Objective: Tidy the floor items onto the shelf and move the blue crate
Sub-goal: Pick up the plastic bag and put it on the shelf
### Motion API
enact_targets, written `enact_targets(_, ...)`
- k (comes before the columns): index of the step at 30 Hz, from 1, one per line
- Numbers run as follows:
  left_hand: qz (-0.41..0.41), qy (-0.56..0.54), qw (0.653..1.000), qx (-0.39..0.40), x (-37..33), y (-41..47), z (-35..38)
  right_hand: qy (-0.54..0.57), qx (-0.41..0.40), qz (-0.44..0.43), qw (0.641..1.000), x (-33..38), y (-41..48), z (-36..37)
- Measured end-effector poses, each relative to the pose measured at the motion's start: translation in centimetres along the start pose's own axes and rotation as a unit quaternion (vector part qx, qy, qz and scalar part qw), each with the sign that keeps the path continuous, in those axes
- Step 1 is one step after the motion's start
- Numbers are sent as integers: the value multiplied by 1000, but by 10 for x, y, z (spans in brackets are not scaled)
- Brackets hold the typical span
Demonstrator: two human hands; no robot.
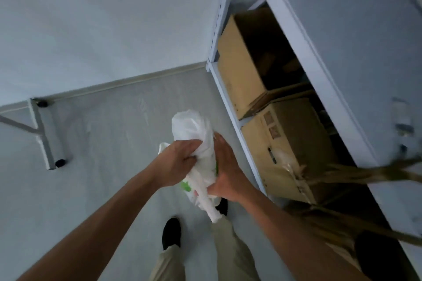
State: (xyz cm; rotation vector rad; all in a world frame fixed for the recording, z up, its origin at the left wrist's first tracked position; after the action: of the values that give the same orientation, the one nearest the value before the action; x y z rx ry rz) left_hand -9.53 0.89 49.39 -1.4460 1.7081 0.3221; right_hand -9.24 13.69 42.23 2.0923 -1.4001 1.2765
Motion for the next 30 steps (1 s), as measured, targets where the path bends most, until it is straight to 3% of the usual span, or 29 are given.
enact_targets(4, 137, 12, 990, 43, -117, -26, -30, 65, -172, -9, 983, 70, -69, -76)
enact_targets(7, 261, 29, 962, 75, -197, -43, -42, -1, -298, -28, 954, 117, -133, -127)
enact_targets(10, 328, 56, 939, 83, -258, -50, -43, 22, -348, 0, 937, 133, -185, -161)
enact_targets(14, 374, 79, 920, 81, -329, -50, -19, 79, -399, 72, 911, 128, -252, -202)
enact_targets(26, 522, 74, 850, -29, -543, -47, 148, 110, -622, 180, 754, 58, -476, -340)
enact_targets(30, 469, 9, 883, 6, -597, -32, 202, 128, -644, 173, 735, 20, -523, -392)
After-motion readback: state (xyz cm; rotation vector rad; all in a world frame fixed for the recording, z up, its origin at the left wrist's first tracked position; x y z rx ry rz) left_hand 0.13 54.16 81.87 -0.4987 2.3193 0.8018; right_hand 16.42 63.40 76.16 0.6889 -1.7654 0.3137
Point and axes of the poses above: each hand's wrist, its own y-axis towards the middle knuckle, its own z-axis out of the palm, x = y × z, the point moved 8 cm from there along y, towards the middle knuckle, and after that the axes turned 12 degrees about y, right-handed, at the moved point
